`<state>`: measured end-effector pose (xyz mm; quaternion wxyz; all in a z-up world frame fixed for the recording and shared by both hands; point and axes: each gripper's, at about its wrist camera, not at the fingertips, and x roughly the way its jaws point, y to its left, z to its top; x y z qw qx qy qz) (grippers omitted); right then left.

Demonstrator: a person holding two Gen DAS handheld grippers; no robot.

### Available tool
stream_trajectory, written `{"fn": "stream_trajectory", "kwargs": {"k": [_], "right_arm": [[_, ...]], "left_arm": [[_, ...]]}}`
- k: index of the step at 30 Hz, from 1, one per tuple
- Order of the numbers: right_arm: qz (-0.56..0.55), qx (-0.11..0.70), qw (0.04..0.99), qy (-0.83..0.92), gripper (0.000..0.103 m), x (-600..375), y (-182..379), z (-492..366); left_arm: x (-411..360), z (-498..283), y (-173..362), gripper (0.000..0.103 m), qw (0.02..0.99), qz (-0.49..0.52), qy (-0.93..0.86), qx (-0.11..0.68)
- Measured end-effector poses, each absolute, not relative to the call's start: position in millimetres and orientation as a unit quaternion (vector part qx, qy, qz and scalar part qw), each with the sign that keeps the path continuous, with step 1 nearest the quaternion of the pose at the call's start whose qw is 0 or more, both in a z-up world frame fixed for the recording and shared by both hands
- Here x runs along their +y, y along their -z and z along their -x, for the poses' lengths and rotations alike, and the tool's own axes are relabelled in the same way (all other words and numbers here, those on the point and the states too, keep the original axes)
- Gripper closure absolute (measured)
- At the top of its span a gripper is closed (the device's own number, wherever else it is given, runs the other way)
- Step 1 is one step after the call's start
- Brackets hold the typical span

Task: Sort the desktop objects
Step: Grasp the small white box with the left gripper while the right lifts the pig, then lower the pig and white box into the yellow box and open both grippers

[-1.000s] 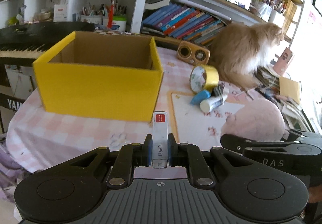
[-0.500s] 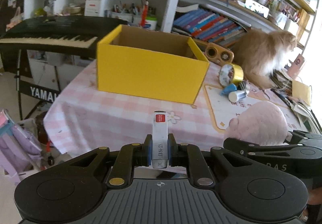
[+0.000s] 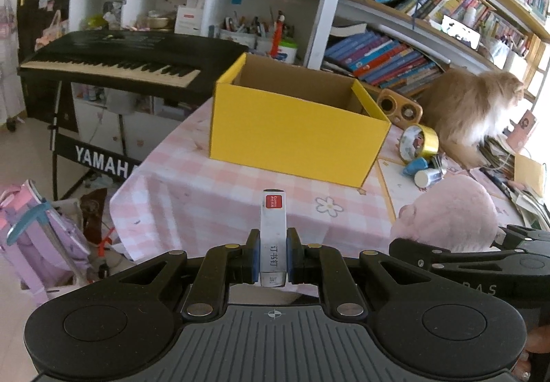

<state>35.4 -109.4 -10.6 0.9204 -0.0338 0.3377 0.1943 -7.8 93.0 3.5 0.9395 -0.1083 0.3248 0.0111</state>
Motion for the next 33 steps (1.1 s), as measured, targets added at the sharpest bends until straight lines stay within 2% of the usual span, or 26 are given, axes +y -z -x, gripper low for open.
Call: {"fn": "stream_trajectory", "kwargs": {"k": [25, 33], "right_arm": [[0.053, 0.350, 0.907, -0.230, 0.010, -89.7, 14.0, -83.8], [0.053, 0.297, 0.918, -0.258, 0.010, -85.8, -6.0, -108.1]], "left_arm": [[100.6, -37.3, 8.7, 0.090, 0.930, 0.126, -0.020, 0.345], [101.3, -62.8, -17.0, 0.090, 0.951, 0.101, -0.020, 0.290]]}}
